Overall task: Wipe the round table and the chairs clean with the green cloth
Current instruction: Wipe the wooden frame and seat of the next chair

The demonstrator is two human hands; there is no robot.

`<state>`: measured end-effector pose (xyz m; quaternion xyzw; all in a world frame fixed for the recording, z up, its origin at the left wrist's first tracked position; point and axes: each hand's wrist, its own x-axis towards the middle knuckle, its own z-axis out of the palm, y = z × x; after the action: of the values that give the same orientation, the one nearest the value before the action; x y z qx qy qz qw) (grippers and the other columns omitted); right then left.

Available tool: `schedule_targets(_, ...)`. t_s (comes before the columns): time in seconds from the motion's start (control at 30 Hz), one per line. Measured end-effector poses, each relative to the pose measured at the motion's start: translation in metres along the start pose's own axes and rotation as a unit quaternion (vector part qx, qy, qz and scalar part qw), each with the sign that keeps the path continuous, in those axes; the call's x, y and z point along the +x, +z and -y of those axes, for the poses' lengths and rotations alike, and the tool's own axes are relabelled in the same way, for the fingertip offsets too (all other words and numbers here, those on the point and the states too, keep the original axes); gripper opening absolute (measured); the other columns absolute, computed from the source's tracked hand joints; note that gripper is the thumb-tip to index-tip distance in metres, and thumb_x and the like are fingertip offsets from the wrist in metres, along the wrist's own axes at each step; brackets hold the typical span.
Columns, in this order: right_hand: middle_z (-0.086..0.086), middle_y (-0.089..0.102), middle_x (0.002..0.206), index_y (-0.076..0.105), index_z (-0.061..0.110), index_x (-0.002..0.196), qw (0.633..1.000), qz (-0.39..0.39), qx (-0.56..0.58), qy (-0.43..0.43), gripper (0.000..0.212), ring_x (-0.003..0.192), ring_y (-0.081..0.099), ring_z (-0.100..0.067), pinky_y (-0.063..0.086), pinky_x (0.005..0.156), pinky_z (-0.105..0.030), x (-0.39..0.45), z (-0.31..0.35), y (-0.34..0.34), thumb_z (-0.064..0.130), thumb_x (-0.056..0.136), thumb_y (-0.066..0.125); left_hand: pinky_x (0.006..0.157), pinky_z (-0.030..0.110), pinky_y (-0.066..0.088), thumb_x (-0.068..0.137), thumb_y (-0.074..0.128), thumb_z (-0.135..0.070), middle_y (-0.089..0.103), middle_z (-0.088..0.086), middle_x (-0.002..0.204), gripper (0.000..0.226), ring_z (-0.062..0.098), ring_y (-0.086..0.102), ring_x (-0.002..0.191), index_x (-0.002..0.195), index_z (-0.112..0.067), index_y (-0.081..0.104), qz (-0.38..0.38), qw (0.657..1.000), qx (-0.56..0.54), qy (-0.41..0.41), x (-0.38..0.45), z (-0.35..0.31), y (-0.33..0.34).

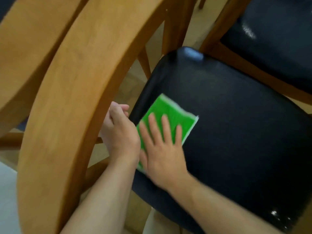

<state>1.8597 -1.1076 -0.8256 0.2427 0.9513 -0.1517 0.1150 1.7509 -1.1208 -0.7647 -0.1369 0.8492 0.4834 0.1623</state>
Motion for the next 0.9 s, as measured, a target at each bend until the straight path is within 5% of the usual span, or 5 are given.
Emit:
schedule_targets(0.23, 0.010, 0.033, 0.153, 0.038, 0.038, 0.145, 0.977, 0.108, -0.060, -0.173, 0.064, 0.140, 0.033, -0.021, 0.025, 0.110, -0.053, -0.101, -0.035, 0.013, 0.056, 0.084, 0.040, 0.072, 0.030, 0.042, 0.096, 0.033, -0.039, 0.062, -0.011, 0.082, 0.037, 0.007, 0.058, 0.079, 0.077, -0.030, 0.063, 0.045, 0.998, 0.043, 0.006, -0.019, 0.018, 0.004)
schedule_targets(0.37, 0.004, 0.014, 0.158, 0.024, 0.032, 0.151, 1.000, -0.001, -0.031, 0.006, 0.064, 0.145, 0.020, -0.030, 0.020, 0.112, -0.059, -0.034, -0.093, -0.016, 0.056, 0.092, 0.028, 0.073, 0.032, 0.042, 0.098, 0.033, -0.038, 0.060, -0.011, 0.077, 0.038, 0.008, 0.058, 0.081, 0.077, -0.028, 0.063, 0.088, 0.994, 0.066, 0.017, -0.040, 0.030, 0.009)
schedule_targets(0.6, -0.004, -0.021, 0.160, -0.013, 0.026, 0.152, 0.975, 0.008, 0.031, 0.222, 0.069, 0.144, -0.020, -0.037, -0.004, 0.108, -0.069, 0.018, -0.114, -0.030, 0.056, 0.096, 0.015, 0.069, 0.030, 0.043, 0.098, 0.035, -0.042, 0.061, -0.010, 0.075, 0.040, 0.009, 0.057, 0.073, 0.075, -0.030, 0.065, 0.086, 0.994, 0.069, -0.018, -0.049, 0.035, -0.004)
schedule_targets(0.73, -0.008, -0.043, 0.148, -0.034, 0.024, 0.141, 0.990, 0.096, 0.010, 0.100, 0.073, 0.130, -0.045, -0.039, -0.023, 0.100, -0.069, -0.056, -0.031, 0.001, 0.055, 0.096, 0.014, 0.074, 0.039, 0.046, 0.095, 0.036, -0.041, 0.062, -0.006, 0.073, 0.039, 0.015, 0.056, 0.070, 0.072, -0.028, 0.065, 0.066, 0.996, 0.059, -0.032, -0.045, 0.037, -0.010)
schedule_targets(0.9, 0.011, -0.059, 0.131, -0.024, 0.034, 0.148, 0.953, 0.265, 0.017, -0.149, 0.067, 0.116, -0.060, -0.023, -0.043, 0.086, -0.056, -0.138, -0.007, 0.025, 0.043, 0.103, 0.025, 0.073, 0.043, 0.044, 0.093, 0.036, -0.042, 0.059, -0.003, 0.067, 0.041, 0.018, 0.052, 0.064, 0.069, -0.025, 0.064, 0.068, 0.995, 0.067, -0.033, -0.053, 0.042, -0.015)
